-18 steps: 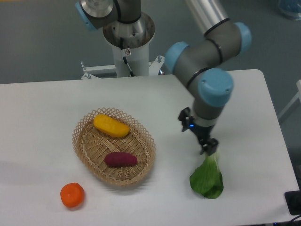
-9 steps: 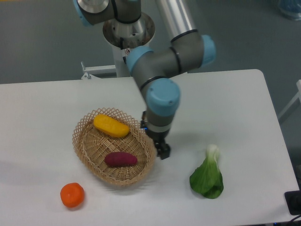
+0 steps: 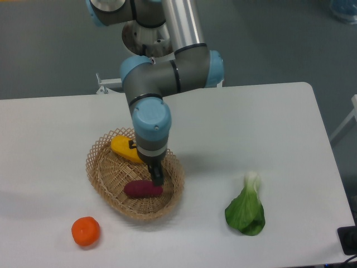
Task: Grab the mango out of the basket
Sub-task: 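Move the gripper over the basket toward the yellow mango, then lower the open gripper onto the yellow mango in the basket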
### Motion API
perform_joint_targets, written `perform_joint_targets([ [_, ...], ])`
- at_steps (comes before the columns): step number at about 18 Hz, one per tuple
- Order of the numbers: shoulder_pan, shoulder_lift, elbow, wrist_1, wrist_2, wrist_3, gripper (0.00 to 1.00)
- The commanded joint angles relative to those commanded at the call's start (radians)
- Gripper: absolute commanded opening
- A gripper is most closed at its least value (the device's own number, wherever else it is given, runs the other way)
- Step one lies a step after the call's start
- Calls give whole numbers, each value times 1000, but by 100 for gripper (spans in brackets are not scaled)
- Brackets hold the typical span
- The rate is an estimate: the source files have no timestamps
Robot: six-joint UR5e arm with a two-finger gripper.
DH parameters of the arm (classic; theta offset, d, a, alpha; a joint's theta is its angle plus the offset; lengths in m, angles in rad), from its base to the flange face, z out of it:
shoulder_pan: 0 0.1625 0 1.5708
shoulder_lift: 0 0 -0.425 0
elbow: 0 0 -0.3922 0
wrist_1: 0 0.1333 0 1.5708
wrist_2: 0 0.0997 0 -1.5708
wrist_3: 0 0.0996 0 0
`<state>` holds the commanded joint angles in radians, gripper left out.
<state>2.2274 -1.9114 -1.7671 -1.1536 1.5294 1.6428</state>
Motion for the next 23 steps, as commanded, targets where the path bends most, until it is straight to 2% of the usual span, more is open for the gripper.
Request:
perform_joint_targets([
  [5, -20, 15, -44, 0, 0, 55, 100],
  [17, -60, 11, -83, 5, -3, 63, 100],
  [23, -71, 5, -98, 34, -3, 61, 100],
])
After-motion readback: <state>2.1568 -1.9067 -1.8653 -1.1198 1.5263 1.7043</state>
